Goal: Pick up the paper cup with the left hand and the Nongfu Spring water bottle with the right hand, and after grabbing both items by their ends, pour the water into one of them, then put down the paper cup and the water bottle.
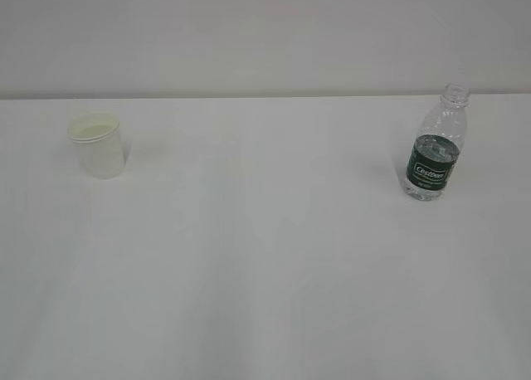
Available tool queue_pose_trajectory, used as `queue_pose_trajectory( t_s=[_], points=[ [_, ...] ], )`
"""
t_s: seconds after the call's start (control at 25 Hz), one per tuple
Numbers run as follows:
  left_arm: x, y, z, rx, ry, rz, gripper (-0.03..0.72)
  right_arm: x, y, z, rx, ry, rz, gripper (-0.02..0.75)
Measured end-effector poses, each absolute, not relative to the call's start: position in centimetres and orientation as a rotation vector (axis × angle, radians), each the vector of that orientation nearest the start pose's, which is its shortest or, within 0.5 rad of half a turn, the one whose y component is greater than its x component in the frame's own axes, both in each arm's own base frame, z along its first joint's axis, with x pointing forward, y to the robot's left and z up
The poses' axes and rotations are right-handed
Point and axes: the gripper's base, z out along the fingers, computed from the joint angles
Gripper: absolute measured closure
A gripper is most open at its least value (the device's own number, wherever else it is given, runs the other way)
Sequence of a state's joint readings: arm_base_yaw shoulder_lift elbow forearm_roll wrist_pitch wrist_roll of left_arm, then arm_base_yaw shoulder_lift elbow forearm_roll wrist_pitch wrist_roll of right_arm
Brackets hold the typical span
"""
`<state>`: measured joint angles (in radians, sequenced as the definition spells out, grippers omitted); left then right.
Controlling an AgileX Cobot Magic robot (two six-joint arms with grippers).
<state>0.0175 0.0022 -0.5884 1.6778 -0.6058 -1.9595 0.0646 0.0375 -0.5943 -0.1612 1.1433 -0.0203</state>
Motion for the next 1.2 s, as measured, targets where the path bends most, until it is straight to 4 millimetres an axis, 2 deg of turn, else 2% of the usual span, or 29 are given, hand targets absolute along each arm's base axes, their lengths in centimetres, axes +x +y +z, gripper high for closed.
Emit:
queue_pose_trajectory(
  t_s=[0.32,0.48,0.6,0.68,0.92,1.2],
  points=[
    [-4.3,-4.0,39.7,0.207,0.803,-0.590,0.490,-1.3,-1.4,29.8,-0.066,2.062,-0.168,0.237],
    [-3.8,-1.9,40.1,-0.053,0.757,-0.583,0.490,-1.3,-1.5,29.8,-0.066,2.062,-0.172,0.237],
    [-2.5,0.3,38.7,-0.354,0.923,-0.501,0.490,-1.3,-1.5,29.8,-0.066,2.062,-0.172,0.237],
    [-1.8,0.9,37.1,-0.447,1.101,-0.403,0.490,-1.3,-1.5,29.8,-0.066,2.062,-0.175,0.237],
    [-1.4,1.3,34.9,-0.344,1.409,-0.073,0.490,-1.3,-1.5,29.8,-0.066,2.062,-0.175,0.237],
    [-1.4,1.5,32.9,-0.332,1.636,0.014,0.490,-1.3,-1.5,29.8,-0.065,2.061,-0.181,0.237]
  ],
)
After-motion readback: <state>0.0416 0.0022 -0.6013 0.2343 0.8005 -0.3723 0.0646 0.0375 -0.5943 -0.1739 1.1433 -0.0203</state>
